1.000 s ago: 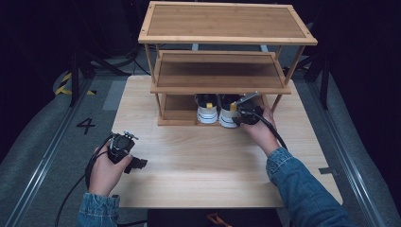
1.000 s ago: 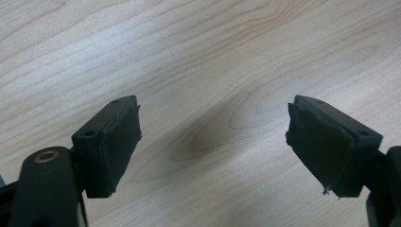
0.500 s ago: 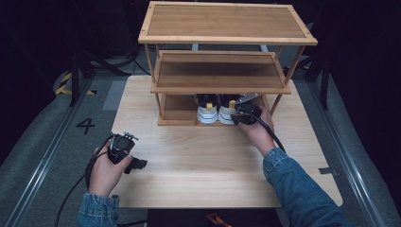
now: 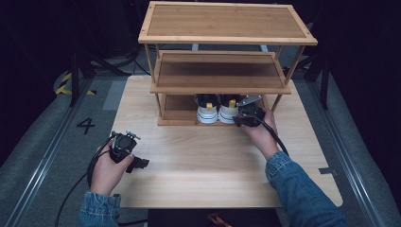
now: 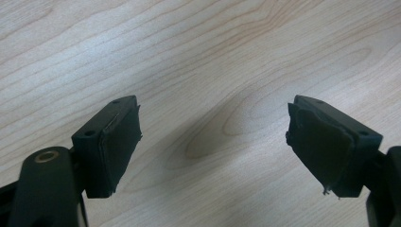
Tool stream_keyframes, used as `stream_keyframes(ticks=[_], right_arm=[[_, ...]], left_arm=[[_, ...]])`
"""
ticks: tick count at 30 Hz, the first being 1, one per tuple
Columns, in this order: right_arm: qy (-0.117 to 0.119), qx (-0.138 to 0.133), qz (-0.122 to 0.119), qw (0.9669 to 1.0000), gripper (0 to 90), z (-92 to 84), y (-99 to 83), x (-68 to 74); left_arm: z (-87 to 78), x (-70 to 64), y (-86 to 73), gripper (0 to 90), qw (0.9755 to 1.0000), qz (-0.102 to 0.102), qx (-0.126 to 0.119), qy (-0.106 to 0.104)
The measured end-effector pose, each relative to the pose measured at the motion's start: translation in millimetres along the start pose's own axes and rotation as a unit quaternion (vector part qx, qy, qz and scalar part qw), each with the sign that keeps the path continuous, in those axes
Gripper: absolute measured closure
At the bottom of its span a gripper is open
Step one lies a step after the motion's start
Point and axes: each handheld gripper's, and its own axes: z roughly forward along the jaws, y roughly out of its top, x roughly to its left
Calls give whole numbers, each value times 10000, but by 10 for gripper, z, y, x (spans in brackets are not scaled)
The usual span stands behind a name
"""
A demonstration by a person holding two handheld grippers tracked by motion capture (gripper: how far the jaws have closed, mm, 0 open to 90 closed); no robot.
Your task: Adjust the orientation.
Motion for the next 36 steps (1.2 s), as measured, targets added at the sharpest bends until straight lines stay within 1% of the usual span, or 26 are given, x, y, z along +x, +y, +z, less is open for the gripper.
stream_keyframes(ticks=[1, 3, 4, 5, 7, 9, 11, 13, 15, 19, 20, 21, 22, 23, 24, 25, 26, 27, 28, 29, 30, 31, 32, 33, 35, 36], right_arm=[[47, -57, 60, 10000, 502, -59, -25, -2], [118, -123, 91, 9998, 496, -161, -68, -20], [148, -133, 104, 9997, 496, -200, -86, -30], [197, -161, 135, 9996, 493, -253, -110, -43], [319, -132, 224, 9992, 483, -379, -153, -80], [441, -178, 309, 9984, 466, -488, -197, -128], [523, -231, 391, 9976, 455, -601, -242, -178], [582, -287, 508, 9966, 438, -727, -303, -234], [624, -353, 588, 9957, 426, -815, -360, -279], [630, -344, 721, 9948, 415, -1009, -526, -389], [635, -358, 727, 9947, 401, -1036, -557, -408], [651, -350, 695, 9948, 396, -1072, -602, -433], [651, -350, 695, 9948, 396, -1072, -602, -433], [866, -445, 698, 9928, 395, -1176, -722, -502], [999, -568, 839, 9898, 396, -1209, -774, -531], [999, -568, 839, 9898, 396, -1209, -774, -531], [1056, -641, 939, 9879, 395, -1228, -821, -558], [1040, -618, 951, 9881, 395, -1244, -864, -586], [959, -584, 920, 9894, 395, -1258, -921, -622], [888, -572, 936, 9900, 395, -1266, -972, -647], [869, -573, 949, 9900, 392, -1266, -1023, -673], [914, -565, 1012, 9890, 365, -1264, -1077, -698], [992, -449, 1162, 9872, 333, -1260, -1140, -721], [1028, -394, 1205, 9866, 327, -1256, -1170, -738], [1053, -451, 1318, 9846, 308, -1256, -1247, -787], [1051, -473, 1340, 9843, 291, -1256, -1271, -803]], left_arm=[[11, -12, 9, 186, 10000, -10, 6, -18], [16, -32, 28, 187, 10000, 29, 10, 3], [17, -43, 36, 187, 10000, 45, 7, -34], [13, -49, 43, 187, 10000, 66, 3, -24], [0, -56, 66, 186, 9999, 104, -21, -45], [-9, -64, 81, 186, 10000, 35, -77, -20], [-12, -63, 91, 186, 9999, 52, -115, -33], [-7, -45, 98, 186, 9999, 95, -118, -53], [-4, -35, 109, 186, 9999, 80, -130, -23], [-4, -20, 158, 186, 9997, 148, -157, -72], [-2, -26, 173, 185, 9997, 142, -185, -80], [-3, -24, 193, 185, 9996, 208, -184, -102], [-3, -24, 193, 185, 9996, 208, -184, -102], [3, -41, 236, 185, 9993, 263, -231, -163], [3, -41, 236, 185, 9993, 263, -231, -163], [6, -48, 254, 185, 9991, 297, -233, -174], [10, -53, 271, 185, 9989, 357, -256, -173], [13, -60, 286, 183, 9985, 434, -306, -149], [19, -67, 297, 181, 9981, 470, -369, -179], [20, -76, 308, 179, 9979, 496, -387, -180], [25, -80, 317, 176, 9975, 530, -422, -196], [30, -81, 328, 176, 9974, 555, -423, -205], [34, -81, 332, 176, 9973, 538, -434, -232], [42, -72, 333, 179, 9971, 543, -468, -246], [46, -57, 331, 188, 9972, 479, -521, -246], [48, -46, 325, 188, 9971, 413, -587, -243]])
